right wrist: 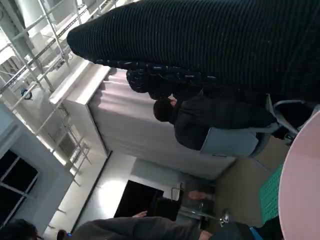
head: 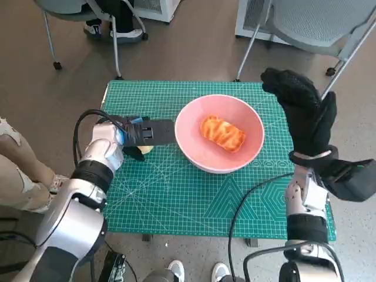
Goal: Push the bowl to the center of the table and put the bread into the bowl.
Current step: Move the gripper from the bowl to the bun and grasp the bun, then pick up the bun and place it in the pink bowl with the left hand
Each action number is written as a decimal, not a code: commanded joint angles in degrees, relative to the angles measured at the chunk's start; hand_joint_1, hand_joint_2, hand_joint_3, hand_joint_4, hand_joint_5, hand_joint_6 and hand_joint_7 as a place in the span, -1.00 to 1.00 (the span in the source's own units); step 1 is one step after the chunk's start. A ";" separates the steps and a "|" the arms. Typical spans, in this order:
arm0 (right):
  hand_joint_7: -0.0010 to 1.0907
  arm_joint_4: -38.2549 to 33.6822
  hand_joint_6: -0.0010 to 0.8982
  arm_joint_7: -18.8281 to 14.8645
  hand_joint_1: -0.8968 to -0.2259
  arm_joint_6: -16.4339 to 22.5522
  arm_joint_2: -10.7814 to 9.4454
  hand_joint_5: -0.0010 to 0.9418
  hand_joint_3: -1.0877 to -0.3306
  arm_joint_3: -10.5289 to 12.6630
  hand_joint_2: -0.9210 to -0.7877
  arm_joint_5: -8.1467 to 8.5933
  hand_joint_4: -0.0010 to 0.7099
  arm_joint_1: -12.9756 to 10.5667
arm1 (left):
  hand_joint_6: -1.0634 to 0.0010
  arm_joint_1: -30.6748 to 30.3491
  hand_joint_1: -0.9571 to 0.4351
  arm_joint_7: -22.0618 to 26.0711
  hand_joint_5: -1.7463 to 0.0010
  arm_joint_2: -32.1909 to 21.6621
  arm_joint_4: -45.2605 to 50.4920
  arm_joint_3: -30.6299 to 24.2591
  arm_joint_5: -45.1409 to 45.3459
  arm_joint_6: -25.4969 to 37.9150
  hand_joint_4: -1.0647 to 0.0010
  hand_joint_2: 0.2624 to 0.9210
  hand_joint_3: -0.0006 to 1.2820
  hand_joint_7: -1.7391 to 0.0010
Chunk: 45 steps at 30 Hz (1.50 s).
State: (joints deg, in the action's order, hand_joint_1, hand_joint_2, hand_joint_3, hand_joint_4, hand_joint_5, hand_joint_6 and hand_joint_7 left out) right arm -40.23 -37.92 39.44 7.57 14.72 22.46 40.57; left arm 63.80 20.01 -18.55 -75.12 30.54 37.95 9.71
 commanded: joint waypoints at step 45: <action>-0.03 -0.31 -0.81 0.28 -0.24 -0.91 -0.50 -0.99 0.05 -0.74 -1.00 -0.01 -0.25 -1.30 | -0.36 -6.88 0.38 -16.15 -0.49 -8.66 26.18 -9.77 -4.86 -7.66 -0.32 0.93 -0.88 -0.06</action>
State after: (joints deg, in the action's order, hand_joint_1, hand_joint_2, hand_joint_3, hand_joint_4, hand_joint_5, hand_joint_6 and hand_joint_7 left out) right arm -39.55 -37.64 39.44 7.34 14.22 22.36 39.90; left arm 58.42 3.70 -25.40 -55.71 22.61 33.87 1.05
